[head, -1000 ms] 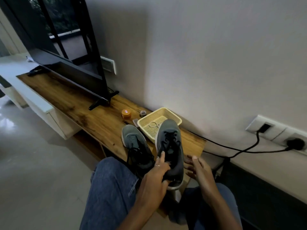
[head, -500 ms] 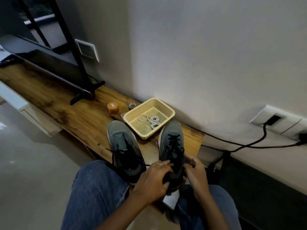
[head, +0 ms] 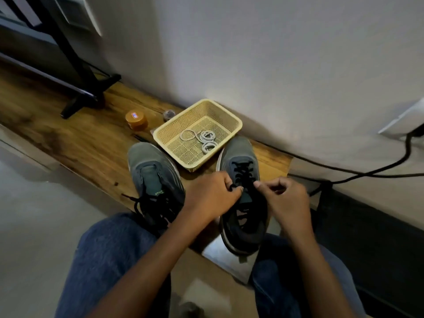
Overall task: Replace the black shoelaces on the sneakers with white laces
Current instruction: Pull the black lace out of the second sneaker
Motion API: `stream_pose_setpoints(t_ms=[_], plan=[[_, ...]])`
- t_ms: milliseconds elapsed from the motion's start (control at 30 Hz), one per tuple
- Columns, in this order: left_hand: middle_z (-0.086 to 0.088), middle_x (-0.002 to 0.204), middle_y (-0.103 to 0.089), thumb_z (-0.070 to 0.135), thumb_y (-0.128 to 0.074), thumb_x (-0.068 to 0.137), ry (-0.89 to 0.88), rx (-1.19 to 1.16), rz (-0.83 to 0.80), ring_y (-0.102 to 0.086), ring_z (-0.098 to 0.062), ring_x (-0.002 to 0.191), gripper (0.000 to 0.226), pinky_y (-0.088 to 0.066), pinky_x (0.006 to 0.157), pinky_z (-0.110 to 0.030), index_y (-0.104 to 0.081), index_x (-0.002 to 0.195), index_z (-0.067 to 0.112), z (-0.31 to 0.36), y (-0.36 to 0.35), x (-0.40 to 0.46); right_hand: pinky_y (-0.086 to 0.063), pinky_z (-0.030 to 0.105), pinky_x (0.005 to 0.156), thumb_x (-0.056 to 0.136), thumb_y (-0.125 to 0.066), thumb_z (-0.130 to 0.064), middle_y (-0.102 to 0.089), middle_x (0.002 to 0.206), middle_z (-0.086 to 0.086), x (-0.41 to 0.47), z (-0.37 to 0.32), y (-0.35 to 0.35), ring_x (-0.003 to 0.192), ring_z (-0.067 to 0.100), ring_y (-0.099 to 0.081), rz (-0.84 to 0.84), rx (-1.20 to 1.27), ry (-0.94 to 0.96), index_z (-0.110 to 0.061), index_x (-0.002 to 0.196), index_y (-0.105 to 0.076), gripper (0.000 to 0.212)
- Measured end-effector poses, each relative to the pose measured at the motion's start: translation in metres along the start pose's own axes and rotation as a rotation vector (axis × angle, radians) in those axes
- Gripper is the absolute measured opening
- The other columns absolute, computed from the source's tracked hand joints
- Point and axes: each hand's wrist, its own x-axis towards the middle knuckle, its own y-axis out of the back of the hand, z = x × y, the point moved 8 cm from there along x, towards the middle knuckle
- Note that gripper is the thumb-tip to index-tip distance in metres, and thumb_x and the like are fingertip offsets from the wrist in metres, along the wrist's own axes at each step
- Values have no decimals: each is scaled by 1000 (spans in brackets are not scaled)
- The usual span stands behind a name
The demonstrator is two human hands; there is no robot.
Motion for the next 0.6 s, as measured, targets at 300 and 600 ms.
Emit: stream_pose_setpoints(t_ms=[300, 600], plan=[[2, 61, -62, 23, -49, 98, 171, -1056, -2, -59, -14, 60, 28, -40, 56, -24, -54, 71, 15, -25, 17, 10, -39, 11, 44, 96, -56, -16, -59, 59, -3, -11, 16, -9, 47, -1, -53, -198, 480, -350, -9, 80, -60, 18], [-8, 78, -51, 31, -57, 93, 161, -1135, 533, -45, -20, 68, 20, -37, 61, -32, -56, 81, 15, -48, 50, 11, -56, 32, 84, 93, -50, -21, -71, 95, 1, -10, -6, 6, 98, 17, -68, -240, 1406, -395, -16, 103, -62, 16]])
